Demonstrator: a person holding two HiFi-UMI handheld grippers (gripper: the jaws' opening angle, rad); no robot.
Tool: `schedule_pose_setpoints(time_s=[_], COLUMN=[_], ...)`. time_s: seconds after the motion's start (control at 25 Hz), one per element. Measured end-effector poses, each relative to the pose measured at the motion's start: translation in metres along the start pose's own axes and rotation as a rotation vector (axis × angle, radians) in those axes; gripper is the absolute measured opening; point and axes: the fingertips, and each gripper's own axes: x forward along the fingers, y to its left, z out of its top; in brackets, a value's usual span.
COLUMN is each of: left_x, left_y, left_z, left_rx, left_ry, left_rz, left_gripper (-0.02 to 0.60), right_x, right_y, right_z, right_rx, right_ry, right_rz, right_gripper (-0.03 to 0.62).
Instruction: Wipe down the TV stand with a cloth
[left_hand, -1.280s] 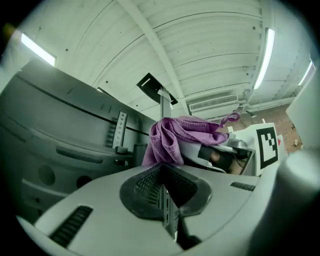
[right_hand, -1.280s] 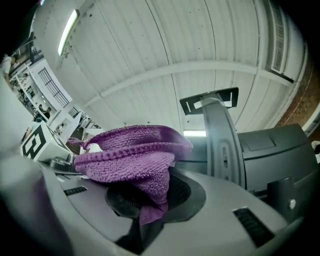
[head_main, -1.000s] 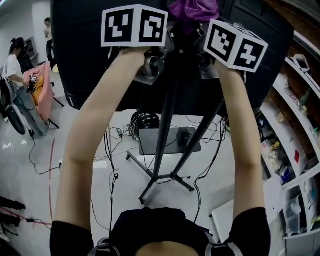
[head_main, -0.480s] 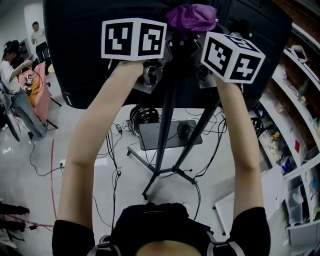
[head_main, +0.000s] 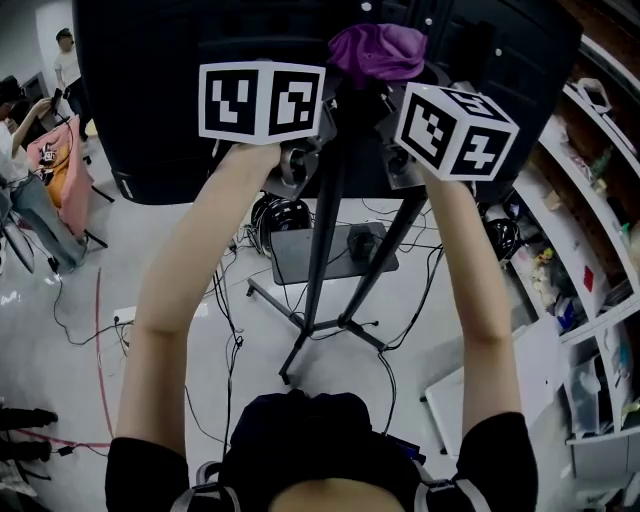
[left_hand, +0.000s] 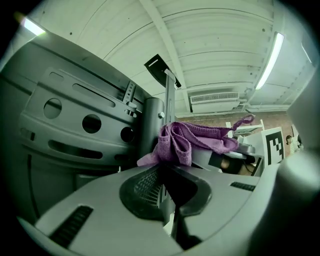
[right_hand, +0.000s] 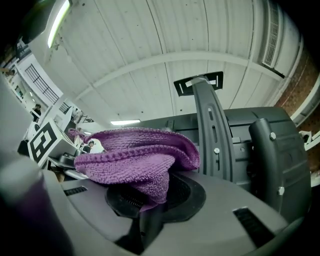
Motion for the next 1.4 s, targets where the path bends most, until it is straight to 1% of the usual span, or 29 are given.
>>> schedule_pose_setpoints(time_s=[0.16, 0.28, 0.36, 0.48, 0.56, 0.76, 0.96, 1.16, 1.4], left_x=[-0.005, -0.008, -0.011, -0.016, -0.018, -0.022, -0.020, -0.018, -0.017], left_y=[-0.003, -0.001, 0.000, -0.003, -0.001, 0.007, 0.006, 0.009, 0.010], left_z=[-0.012, -0.024, -0.031, -0.045, -0.056, -0.082, -0.110, -0.134, -0.168], left_rx=[0.003, 0.006, -0.005, -0.008, 0.000, -0.020, -0.021, -0.020, -0.059], left_ry=[0.016, 0.036, 0.042, 0.055, 0.073, 0.103, 0.134, 0.158, 0.178], left_rz=[0.011, 0.024, 0.030, 0.040, 0.054, 0.063, 0.079, 0.086, 0.079], left_gripper=[0.006, 0.006, 0.006, 0.006, 0.006, 0.006, 0.006, 0.006, 0.006], right_x=[-0.005, -0.005, -0.008, -0.013, -0.014, -0.017, -0.024, -0.028, -0.036], right_y=[0.011, 0.013, 0.017, 0.024, 0.027, 0.034, 0.033, 0.033, 0.036], right_z=[-0.012, -0.026, -0.033, -0.049, -0.062, -0.090, -0.118, -0.141, -0.172], right_rx=[-0.005, 0.017, 0.009, -0.005, 0.009, 0.042, 0.078, 0.088, 0.107], right_ry=[0.020, 0.028, 0.033, 0.063, 0.084, 0.122, 0.158, 0.182, 0.210], right_rz=[0.037, 0.038, 0.042, 0.056, 0.060, 0.060, 0.064, 0.061, 0.061], right_gripper=[0.064, 0.064, 0.064, 0.064, 0.064, 0.064, 0.064, 0.064, 0.064])
